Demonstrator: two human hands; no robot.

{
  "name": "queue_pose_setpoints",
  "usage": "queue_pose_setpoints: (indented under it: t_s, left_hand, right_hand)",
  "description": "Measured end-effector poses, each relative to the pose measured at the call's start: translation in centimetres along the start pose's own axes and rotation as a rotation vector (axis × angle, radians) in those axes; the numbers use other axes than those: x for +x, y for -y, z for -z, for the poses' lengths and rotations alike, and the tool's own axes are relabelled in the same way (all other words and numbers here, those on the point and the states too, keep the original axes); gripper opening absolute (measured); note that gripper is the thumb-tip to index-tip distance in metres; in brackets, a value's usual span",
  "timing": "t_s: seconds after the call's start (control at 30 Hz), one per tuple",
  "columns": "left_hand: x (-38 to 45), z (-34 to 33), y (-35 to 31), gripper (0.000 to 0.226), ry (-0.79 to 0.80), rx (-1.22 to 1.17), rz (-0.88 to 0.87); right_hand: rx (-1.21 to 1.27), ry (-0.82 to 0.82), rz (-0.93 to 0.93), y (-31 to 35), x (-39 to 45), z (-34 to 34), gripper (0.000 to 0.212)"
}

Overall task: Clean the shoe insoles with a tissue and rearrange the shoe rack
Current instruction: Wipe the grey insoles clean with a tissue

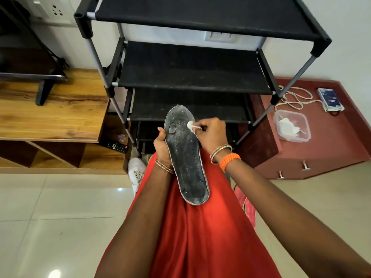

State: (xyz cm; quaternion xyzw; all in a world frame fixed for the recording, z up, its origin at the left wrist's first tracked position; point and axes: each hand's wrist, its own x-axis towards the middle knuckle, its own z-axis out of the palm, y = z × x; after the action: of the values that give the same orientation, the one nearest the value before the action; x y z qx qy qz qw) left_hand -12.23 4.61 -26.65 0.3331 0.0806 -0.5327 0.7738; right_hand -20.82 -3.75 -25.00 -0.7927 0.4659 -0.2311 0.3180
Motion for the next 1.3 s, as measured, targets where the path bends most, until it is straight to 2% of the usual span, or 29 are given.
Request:
queue_pose_setpoints:
  t_s: [0.13,0.33,0.57,0.7,0.8,1.07,1.3]
  left_hand:
    - [-0.1,-0.3,0.3,0.056,0.004,0.041,0.02]
    - [-0.1,-0.2,0.7,0.059,0.041,0.095,0.116]
    - [0.5,0.5,0.0,0.053,-0.037,0.081,0.092]
    - [0.3,0.2,0.3,0.054,0.006,0.129,0.123]
    - [-0.1,0.0,0.5,0.056,0.04,0.144,0.156]
    - [0.1,0.3,0.1,0.056,0.05,0.178,0.184]
    - [0.2,0.3,1.0,0.062,0.124,0.101,0.266]
  right_hand:
    - [-0.095,0.07,0.032,-0.8,-1.9,0.3,0.016]
    - [-0.109,-0.04,0.053,0.1,0.9,0.9,0.019]
    - [-0.116,0.056,0.114,-0.5,-2.9,1.1,0.022]
    - [-0.153,-0.008,0.129,-0.6,-0.6,1.2,0.023]
    - [-0.145,-0.061,0.064,-0.3,1.6,1.5,0.022]
    - [-0.157,-0.003,0.135,-2.0,-2.3,1.5,0.02]
    - [-0.129,-0.032,0.123,-1.1,2.0,1.4,0.023]
